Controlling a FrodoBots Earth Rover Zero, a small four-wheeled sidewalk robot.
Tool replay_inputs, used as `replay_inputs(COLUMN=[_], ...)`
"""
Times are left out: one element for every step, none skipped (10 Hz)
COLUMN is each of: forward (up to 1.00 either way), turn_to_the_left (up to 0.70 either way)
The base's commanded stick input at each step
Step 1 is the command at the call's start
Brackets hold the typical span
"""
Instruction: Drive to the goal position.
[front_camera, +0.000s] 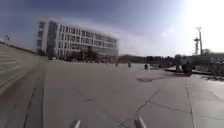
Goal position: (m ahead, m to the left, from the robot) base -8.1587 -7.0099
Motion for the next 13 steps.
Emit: replay_inputs(forward=[0.40, 0.70, 0.70, 0.70, 0.70, 0.70, 0.70, 0.70, 0.70, 0.70, 0.70, 0.70, 0.70], turn_to_the_left=[-0.73, -0.35, -0.35, -0.35, -0.35, -0.35, -0.35, -0.35, -0.35, -0.35, -0.35, -0.35, -0.35])
